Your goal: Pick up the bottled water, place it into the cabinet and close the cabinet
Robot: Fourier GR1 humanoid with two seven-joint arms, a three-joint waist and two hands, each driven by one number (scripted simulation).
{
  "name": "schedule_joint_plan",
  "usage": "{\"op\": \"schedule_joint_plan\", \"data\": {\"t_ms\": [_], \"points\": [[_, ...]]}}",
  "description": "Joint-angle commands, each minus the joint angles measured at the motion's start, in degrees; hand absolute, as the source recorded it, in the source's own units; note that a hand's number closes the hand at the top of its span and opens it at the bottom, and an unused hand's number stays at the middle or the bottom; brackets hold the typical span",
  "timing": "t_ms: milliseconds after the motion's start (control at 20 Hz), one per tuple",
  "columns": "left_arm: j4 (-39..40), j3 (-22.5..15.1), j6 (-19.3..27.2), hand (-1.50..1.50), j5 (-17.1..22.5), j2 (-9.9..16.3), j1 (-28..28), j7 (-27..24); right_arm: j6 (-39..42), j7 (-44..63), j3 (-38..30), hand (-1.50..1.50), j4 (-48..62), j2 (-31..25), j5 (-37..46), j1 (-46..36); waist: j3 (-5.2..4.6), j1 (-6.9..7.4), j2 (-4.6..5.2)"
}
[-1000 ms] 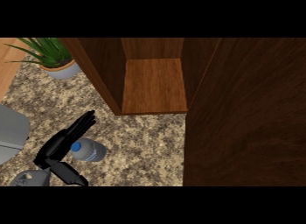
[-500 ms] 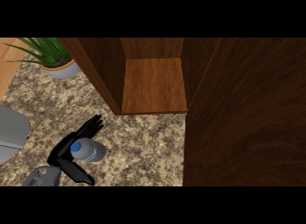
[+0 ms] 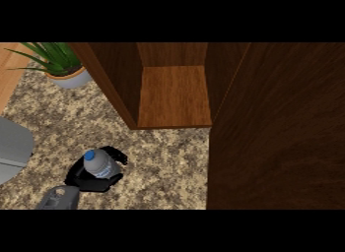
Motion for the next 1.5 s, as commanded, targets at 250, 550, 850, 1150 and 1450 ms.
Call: {"op": "schedule_joint_plan", "data": {"t_ms": [250,550,850,1150,1450], "points": [[1.2,-0.3,-9.9,1.50,2.8,0.1,-1.5,-5.0,-1.8,1.4,-2.0,-1.50,-9.1,0.1,-5.8,3.6,0.06,0.71,-0.11],[1.9,11.1,3.3,1.50,11.7,1.6,-0.2,-6.3,-1.4,-0.5,-2.0,-1.50,-8.3,-0.5,-4.8,4.8,-0.08,0.84,-0.10],[-0.4,16.5,13.0,1.50,15.4,1.7,-1.0,-6.6,-0.8,-0.2,-4.7,-1.50,-9.2,-1.9,-9.7,7.2,0.13,1.08,-0.23],[-8.5,12.8,15.8,1.50,14.6,-2.0,1.6,-2.1,0.4,-0.4,-6.5,-1.50,-10.9,-2.4,-11.3,9.4,0.21,1.30,-0.46],[-21.3,8.9,20.3,1.50,14.7,-6.0,2.9,6.6,-1.1,-0.7,-7.6,-1.50,-10.1,-3.2,-11.4,8.9,0.26,2.12,-0.61]]}}
